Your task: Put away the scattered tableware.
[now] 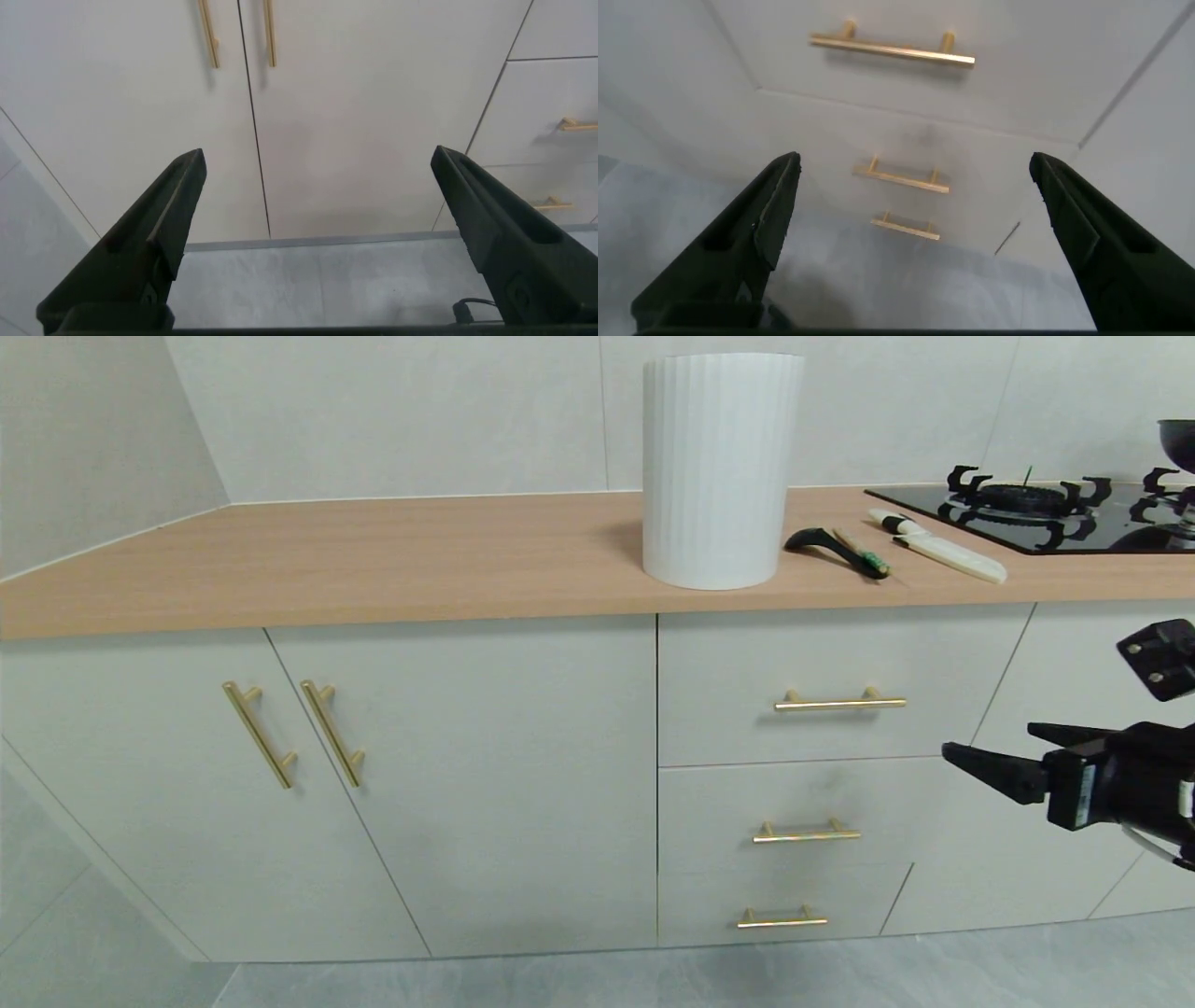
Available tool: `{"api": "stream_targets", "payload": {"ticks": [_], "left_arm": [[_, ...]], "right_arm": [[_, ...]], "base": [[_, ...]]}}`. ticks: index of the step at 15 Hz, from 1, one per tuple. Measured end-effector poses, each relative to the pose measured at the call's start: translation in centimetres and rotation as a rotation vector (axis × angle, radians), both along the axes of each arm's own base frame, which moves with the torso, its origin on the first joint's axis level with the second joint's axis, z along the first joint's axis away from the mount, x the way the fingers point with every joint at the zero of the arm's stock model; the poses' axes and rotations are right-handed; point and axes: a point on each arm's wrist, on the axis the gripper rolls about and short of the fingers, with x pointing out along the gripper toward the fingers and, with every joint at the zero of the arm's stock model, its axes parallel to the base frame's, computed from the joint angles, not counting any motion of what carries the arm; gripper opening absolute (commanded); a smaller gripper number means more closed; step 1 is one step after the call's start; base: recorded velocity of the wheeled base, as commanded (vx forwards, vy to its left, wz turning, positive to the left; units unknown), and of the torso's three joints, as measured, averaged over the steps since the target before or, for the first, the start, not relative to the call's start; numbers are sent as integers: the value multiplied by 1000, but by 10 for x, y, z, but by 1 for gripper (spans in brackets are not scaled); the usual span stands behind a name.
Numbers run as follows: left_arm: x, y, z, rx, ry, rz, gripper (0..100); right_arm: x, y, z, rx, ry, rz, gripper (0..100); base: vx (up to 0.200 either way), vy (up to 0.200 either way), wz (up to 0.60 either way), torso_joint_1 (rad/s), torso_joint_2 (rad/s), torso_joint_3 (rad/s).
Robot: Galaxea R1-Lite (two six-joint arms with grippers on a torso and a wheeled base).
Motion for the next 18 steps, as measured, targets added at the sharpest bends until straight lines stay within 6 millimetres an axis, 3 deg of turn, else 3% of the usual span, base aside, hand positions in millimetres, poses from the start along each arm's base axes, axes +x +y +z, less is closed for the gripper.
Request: {"api": "stream_targets", "payload": {"ticks": [3,10,18], "left_arm": [[0,0,0,0,0,-1,100],[0,0,0,0,0,0,100],[0,0,0,0,0,0,100]], "right_arm": [[28,6,-23,-20,84,4,100],[66,14,-62,-24,238,-5,100],[118,28,-130,-37,316,-102,100]], "base": [[0,0,0,0,0,0],[0,0,0,0,0,0],[0,0,0,0,0,0]]}}
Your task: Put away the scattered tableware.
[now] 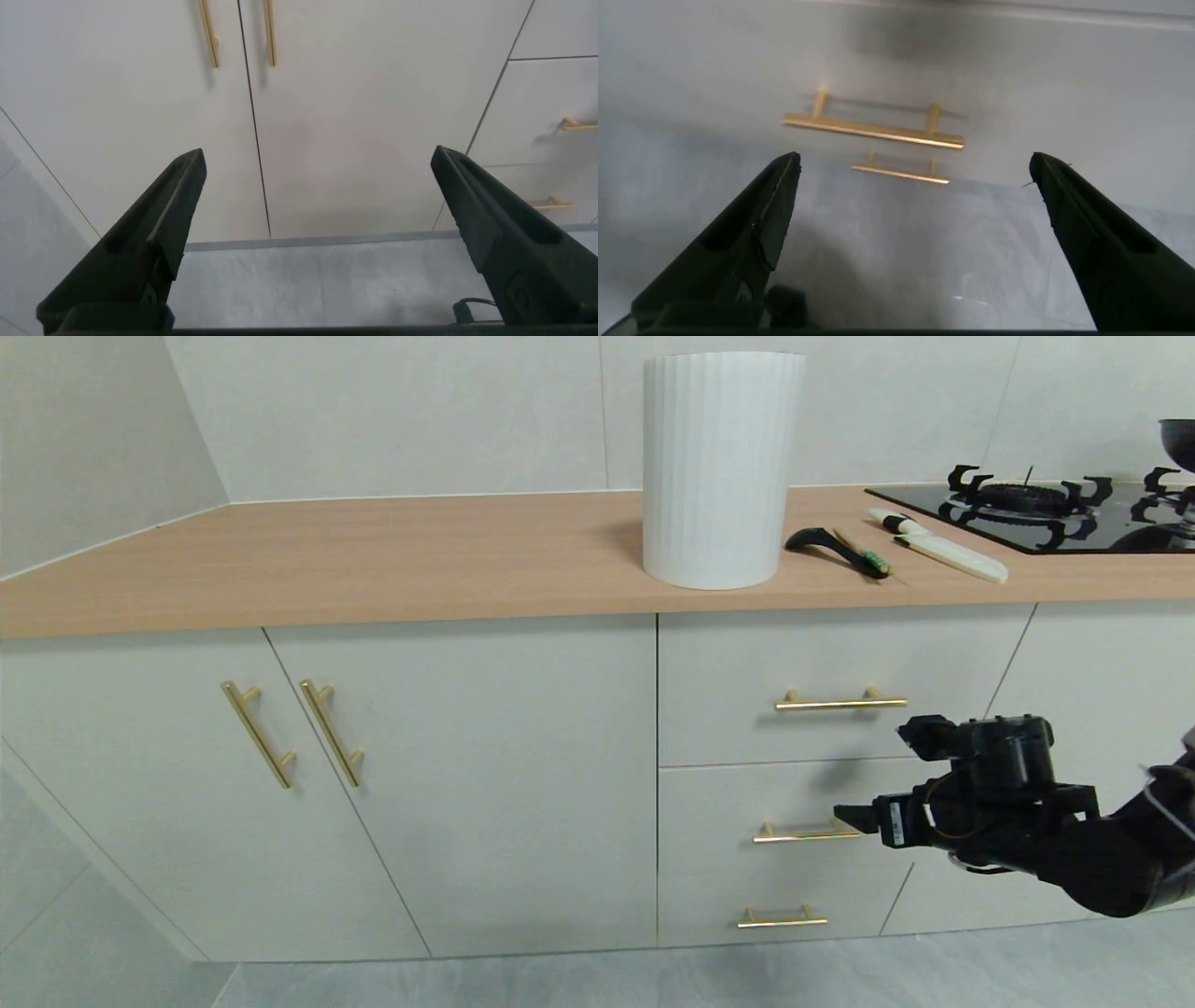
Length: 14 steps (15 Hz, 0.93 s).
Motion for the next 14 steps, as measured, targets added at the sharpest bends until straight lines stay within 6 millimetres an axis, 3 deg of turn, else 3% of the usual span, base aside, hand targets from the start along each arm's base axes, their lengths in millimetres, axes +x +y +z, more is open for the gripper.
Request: {"api": "stream_targets", "payload": {"ticks": [6,14], "left_arm": [[0,0,0,0,0,0,100],[0,0,0,0,0,0,100]], "right_arm": [[22,23,-59,-27,-50,-90,100],[46,33,-86,10,-120,-199,100]], "base": [[0,0,0,0,0,0],[0,0,0,0,0,0]]}}
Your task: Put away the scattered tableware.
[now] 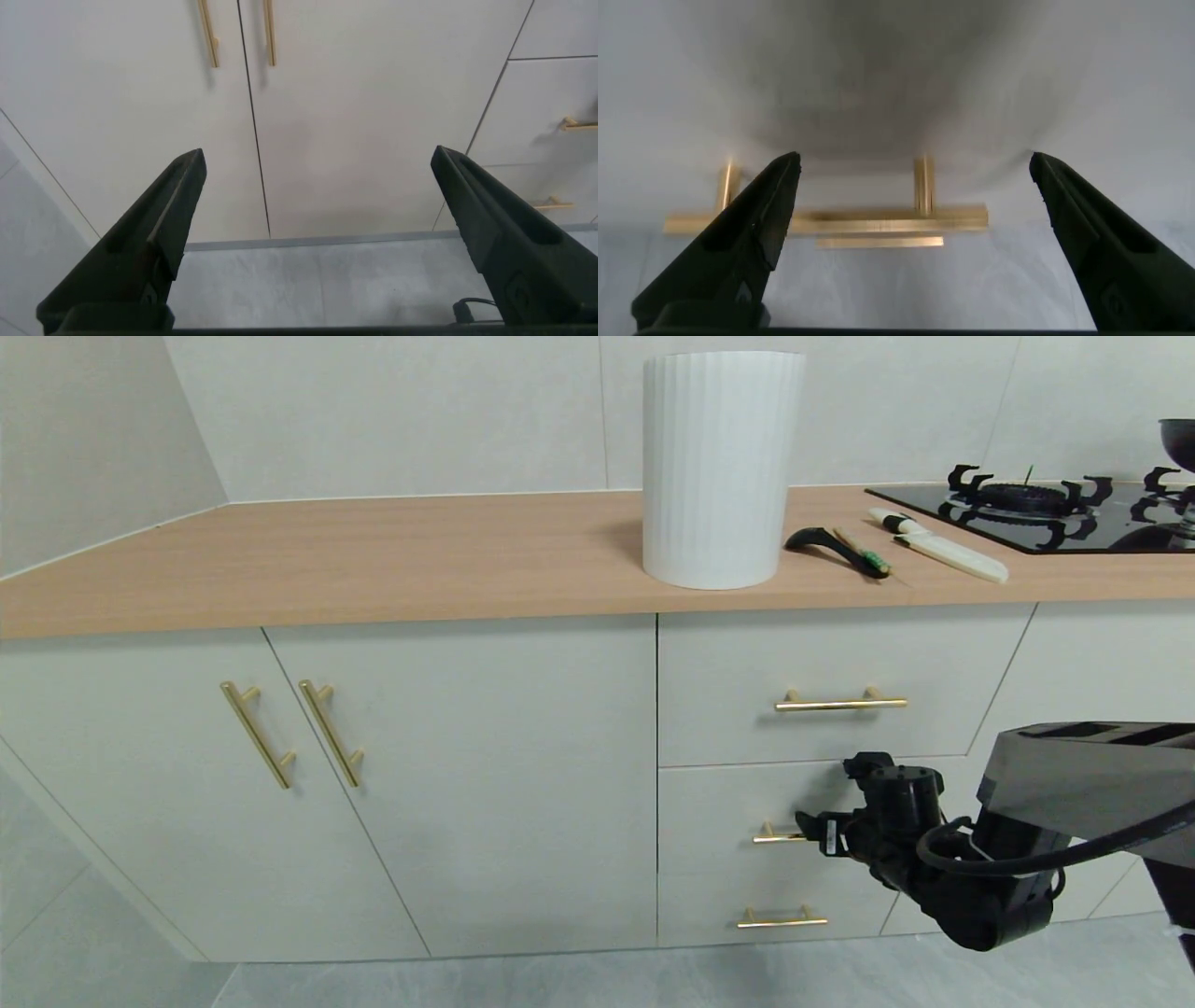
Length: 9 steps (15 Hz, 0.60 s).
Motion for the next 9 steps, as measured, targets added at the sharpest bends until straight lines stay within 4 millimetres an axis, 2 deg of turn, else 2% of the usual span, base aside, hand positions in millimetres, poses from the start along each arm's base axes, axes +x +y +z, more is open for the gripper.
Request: {"api": "stream_targets", "payload": {"ticks": [4,9], "left_arm": [[0,0,0,0,0,0,100],[0,0,0,0,0,0,100]], "right_arm": [[4,2,-13,-15,9,-18,100],[2,2,-15,-17,17,-19,100]], "base": [[0,0,0,0,0,0],[0,0,0,0,0,0]]}}
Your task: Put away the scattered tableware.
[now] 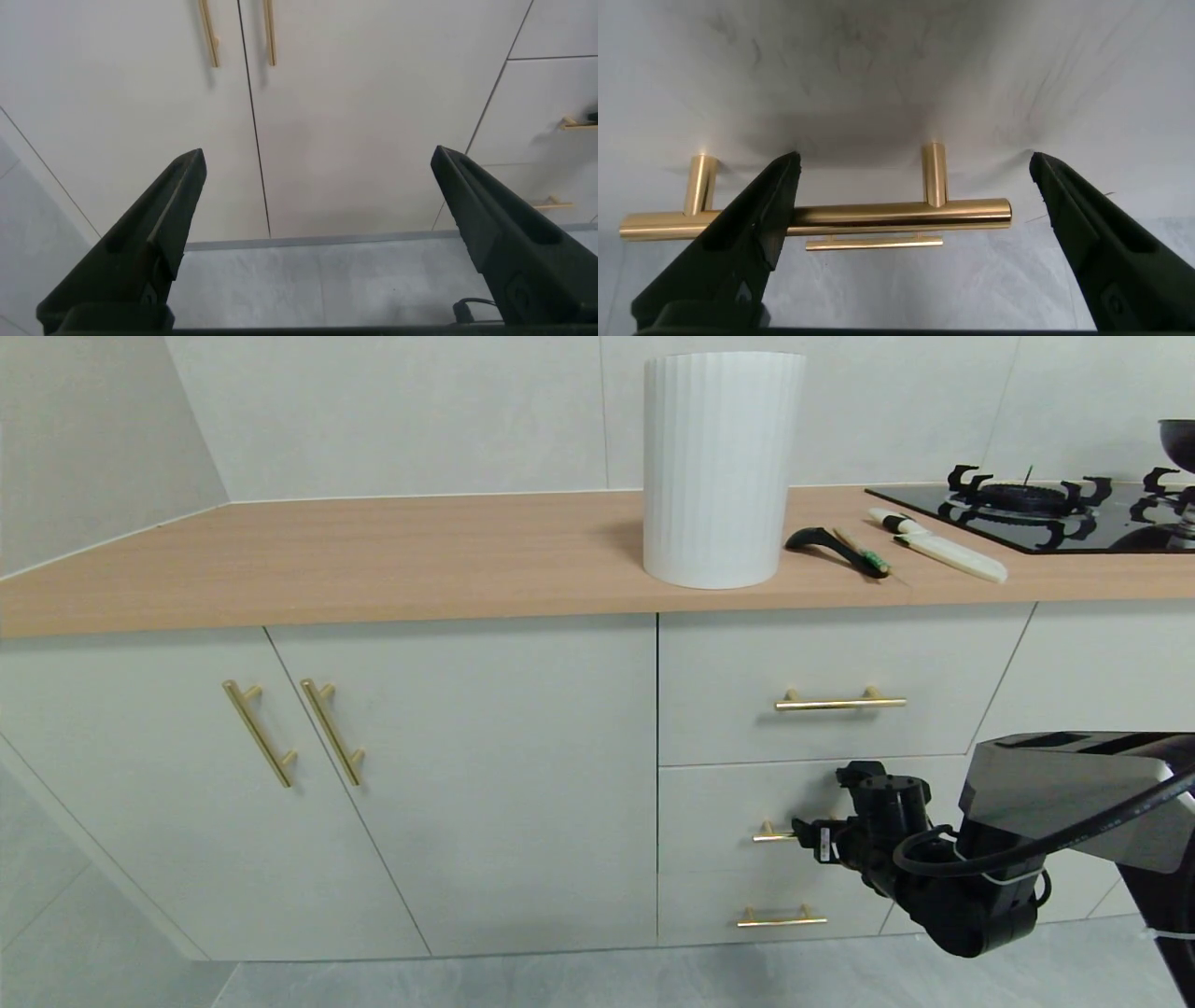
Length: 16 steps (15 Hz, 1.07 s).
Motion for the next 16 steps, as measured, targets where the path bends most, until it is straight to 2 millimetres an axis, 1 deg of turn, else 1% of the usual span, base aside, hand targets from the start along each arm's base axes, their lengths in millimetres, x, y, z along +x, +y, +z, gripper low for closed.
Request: {"api": "stream_targets", "payload": {"ticks": [8,16], "left_arm": [[0,0,0,0,0,0,100],[0,0,0,0,0,0,100]], "right_arm": [[-9,-2,2,-13,55,7,100],[-13,-3,3,-20,91,11,100]], "base": [[0,0,0,0,0,0],[0,0,0,0,0,0]]}}
